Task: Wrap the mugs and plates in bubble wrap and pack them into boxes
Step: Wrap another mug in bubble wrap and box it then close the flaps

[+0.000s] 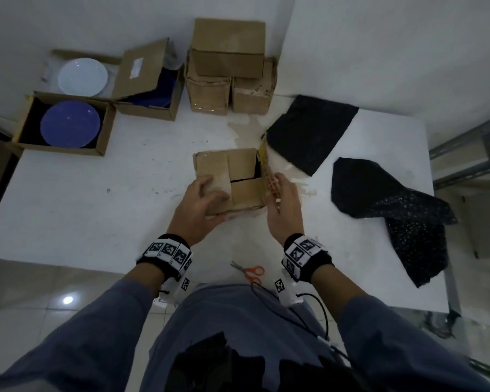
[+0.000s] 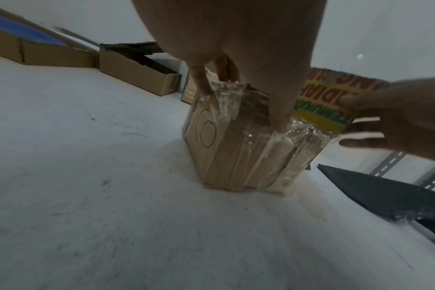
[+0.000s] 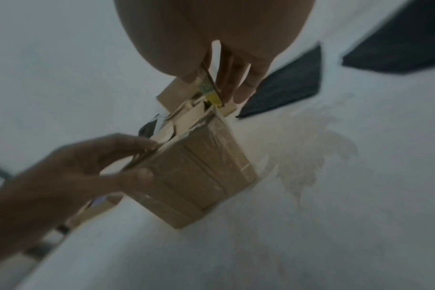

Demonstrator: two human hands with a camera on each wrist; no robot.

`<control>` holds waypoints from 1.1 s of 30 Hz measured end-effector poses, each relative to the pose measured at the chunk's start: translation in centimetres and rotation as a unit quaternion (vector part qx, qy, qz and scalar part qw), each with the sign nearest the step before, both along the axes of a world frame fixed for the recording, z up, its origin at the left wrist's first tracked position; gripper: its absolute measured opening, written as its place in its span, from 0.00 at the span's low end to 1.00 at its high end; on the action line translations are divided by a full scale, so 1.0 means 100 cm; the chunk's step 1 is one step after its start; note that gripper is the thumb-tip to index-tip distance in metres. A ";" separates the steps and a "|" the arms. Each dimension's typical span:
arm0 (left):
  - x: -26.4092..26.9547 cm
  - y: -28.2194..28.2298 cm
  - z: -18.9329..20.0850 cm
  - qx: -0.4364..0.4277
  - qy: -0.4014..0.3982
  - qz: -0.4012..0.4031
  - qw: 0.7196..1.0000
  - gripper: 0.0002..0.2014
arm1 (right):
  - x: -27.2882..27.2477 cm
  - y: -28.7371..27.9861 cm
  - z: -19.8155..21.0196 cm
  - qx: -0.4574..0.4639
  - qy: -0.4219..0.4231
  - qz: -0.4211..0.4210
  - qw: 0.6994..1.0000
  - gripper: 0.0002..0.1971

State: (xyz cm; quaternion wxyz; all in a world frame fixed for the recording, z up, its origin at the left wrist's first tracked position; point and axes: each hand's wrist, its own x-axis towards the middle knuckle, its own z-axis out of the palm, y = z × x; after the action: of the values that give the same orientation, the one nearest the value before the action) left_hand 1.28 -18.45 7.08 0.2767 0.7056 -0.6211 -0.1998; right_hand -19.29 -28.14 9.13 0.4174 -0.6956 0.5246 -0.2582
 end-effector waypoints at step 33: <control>-0.012 -0.011 0.003 0.062 -0.208 -0.142 0.966 0.33 | 0.012 0.006 -0.023 -0.153 0.313 0.253 0.902 0.44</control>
State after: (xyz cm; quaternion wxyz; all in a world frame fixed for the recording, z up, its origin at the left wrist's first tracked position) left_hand 0.13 -19.59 7.40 0.0658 0.6519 -0.7451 -0.1243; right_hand -18.11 -27.56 6.87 0.1715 -0.9053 0.3884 0.0105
